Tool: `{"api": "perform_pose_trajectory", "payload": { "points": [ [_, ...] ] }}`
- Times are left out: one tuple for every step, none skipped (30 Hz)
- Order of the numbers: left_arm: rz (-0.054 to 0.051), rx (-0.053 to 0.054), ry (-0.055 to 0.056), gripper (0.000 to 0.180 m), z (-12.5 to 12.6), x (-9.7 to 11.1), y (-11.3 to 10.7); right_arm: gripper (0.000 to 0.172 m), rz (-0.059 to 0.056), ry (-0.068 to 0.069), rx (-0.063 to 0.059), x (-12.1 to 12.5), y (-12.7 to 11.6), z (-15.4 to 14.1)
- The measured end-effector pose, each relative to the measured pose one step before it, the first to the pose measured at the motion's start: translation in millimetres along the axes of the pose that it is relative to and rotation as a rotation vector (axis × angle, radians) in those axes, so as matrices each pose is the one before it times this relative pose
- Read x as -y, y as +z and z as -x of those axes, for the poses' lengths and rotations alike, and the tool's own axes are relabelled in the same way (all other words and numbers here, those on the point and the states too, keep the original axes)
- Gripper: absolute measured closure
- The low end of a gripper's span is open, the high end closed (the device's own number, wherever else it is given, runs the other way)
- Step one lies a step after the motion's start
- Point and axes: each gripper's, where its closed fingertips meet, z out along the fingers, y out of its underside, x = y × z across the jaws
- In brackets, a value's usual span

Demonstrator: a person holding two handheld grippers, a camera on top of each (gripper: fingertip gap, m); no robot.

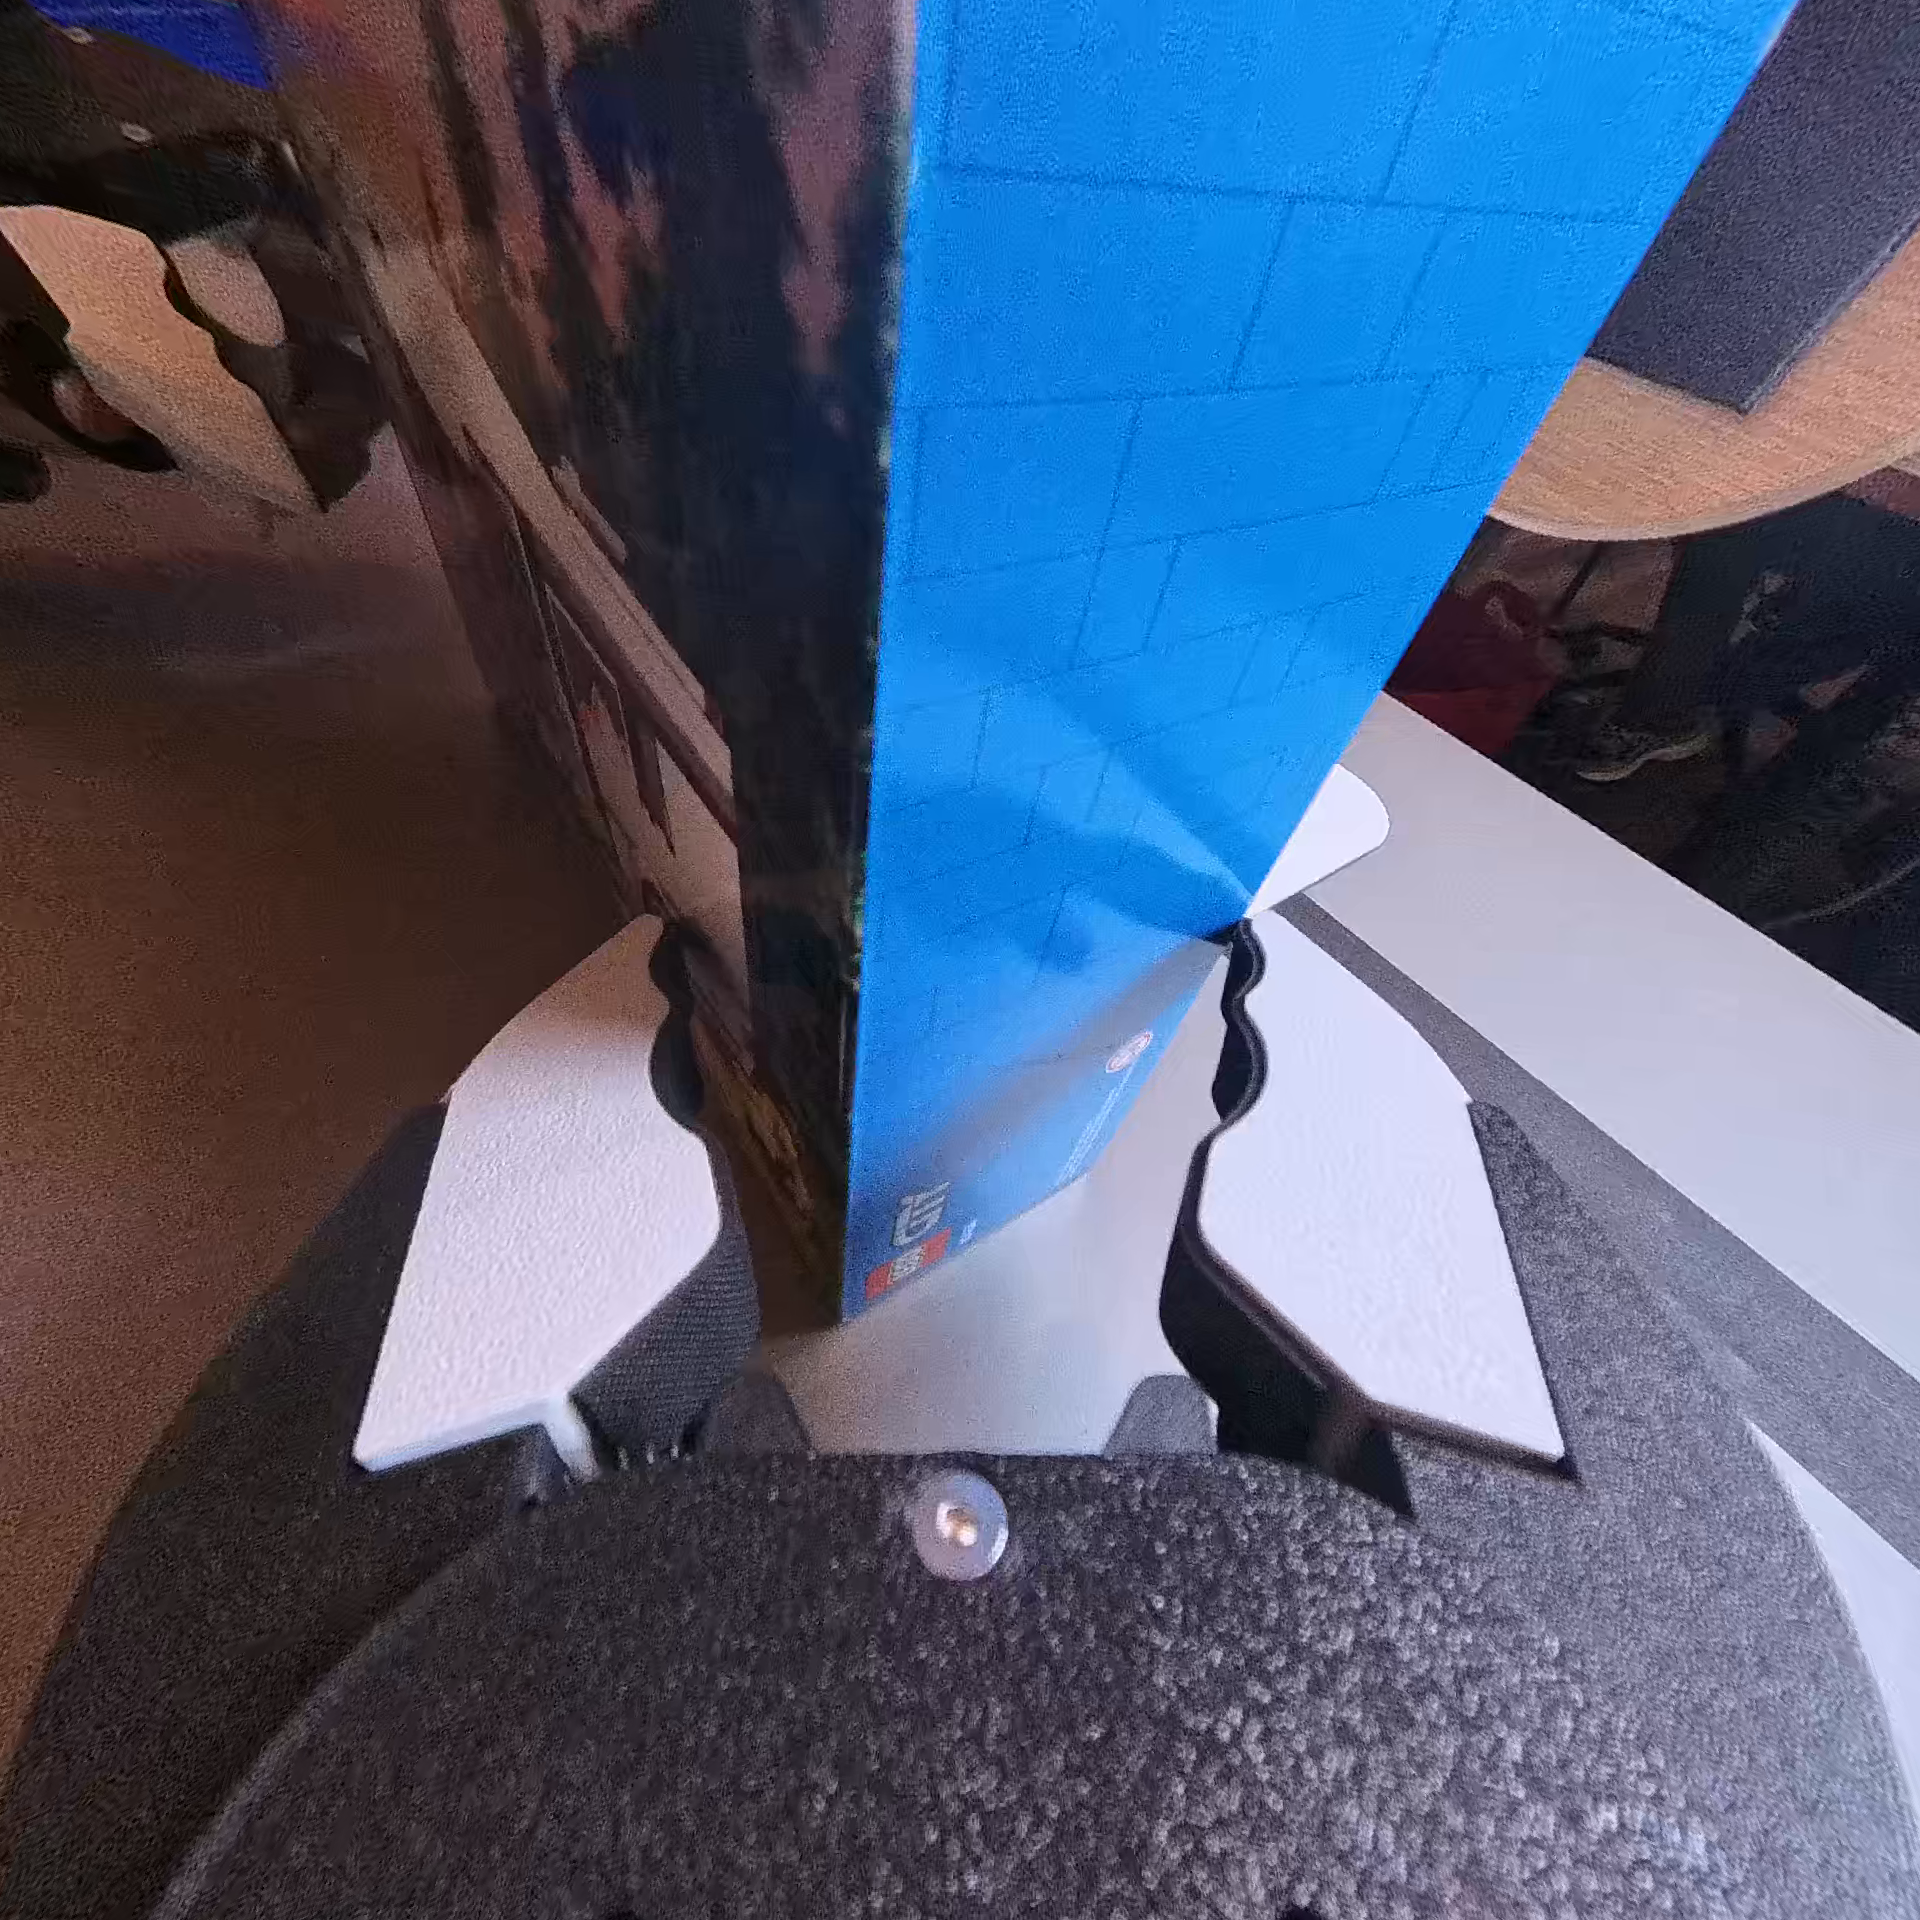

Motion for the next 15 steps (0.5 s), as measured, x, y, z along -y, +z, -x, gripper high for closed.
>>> {"api": "perform_pose_trajectory", "payload": {
  "points": [
    [0.0049, 0.0066, 0.0116, 0.073, 2.12, -0.55, 0.46, 0.074, -0.0028, 0.0036, -0.0017, -0.29, -0.03, -1.21],
    [-0.0088, 0.0053, 0.0041, 0.082, 2.55, 0.30, -1.68, 0.074, -0.0047, 0.0034, 0.0018, -0.16, 0.08, -0.88],
    [-0.0224, 0.0027, -0.0066, 0.092, 2.70, 1.27, -3.14, 0.074, -0.0033, 0.0036, 0.0052, -0.69, 0.17, -0.35],
    [-0.0267, -0.0165, -0.0113, 0.099, -0.12, 1.18, -3.57, 0.073, -0.0017, 0.0060, 0.0075, -1.02, 0.32, 0.10],
    [-0.0223, -0.0205, -0.0076, 0.101, -1.68, 0.32, -3.38, 0.074, -0.0029, 0.0075, 0.0081, -0.91, 0.28, 0.04],
    [-0.0223, -0.0155, -0.0001, 0.103, -2.61, 0.19, -3.05, 0.074, -0.0035, 0.0074, 0.0062, -0.89, 0.12, -0.30],
    [-0.0221, -0.0135, 0.0062, 0.105, -3.17, -0.08, -2.79, 0.076, -0.0041, 0.0070, 0.0043, -0.76, -0.06, -0.64],
    [-0.0166, -0.0146, 0.0055, 0.107, -3.69, -0.15, -2.44, 0.077, -0.0050, 0.0077, 0.0057, -0.68, -0.19, -0.48],
    [-0.0138, -0.0163, 0.0064, 0.109, -4.66, 0.60, -2.22, 0.080, -0.0037, 0.0078, 0.0065, -1.09, -0.09, -0.42],
    [-0.0033, -0.0194, 0.0106, 0.110, -5.98, -0.37, -1.31, 0.082, 0.0015, 0.0025, 0.0039, -1.87, 0.52, -0.73],
    [-0.0010, -0.0127, 0.0141, 0.111, -5.57, -0.35, -0.68, 0.083, 0.0107, -0.0097, -0.0014, -3.07, 1.35, -0.82],
    [0.0018, -0.0066, 0.0149, 0.112, -4.72, 0.35, -0.22, 0.080, 0.0122, -0.0190, -0.0064, -2.80, 2.00, -0.72],
    [0.0024, -0.0049, 0.0124, 0.112, -4.13, 0.88, 0.52, 0.078, 0.0068, -0.0144, -0.0041, -1.19, 1.80, -0.12],
    [0.0057, -0.0048, 0.0082, 0.112, -3.25, 0.38, 0.53, 0.077, 0.0049, -0.0041, 0.0038, -0.17, 0.89, -0.04],
    [0.0013, -0.0029, 0.0023, 0.112, -1.93, 0.25, 0.20, 0.077, 0.0054, -0.0015, 0.0078, 0.06, 0.00, -0.13]
  ]
}}
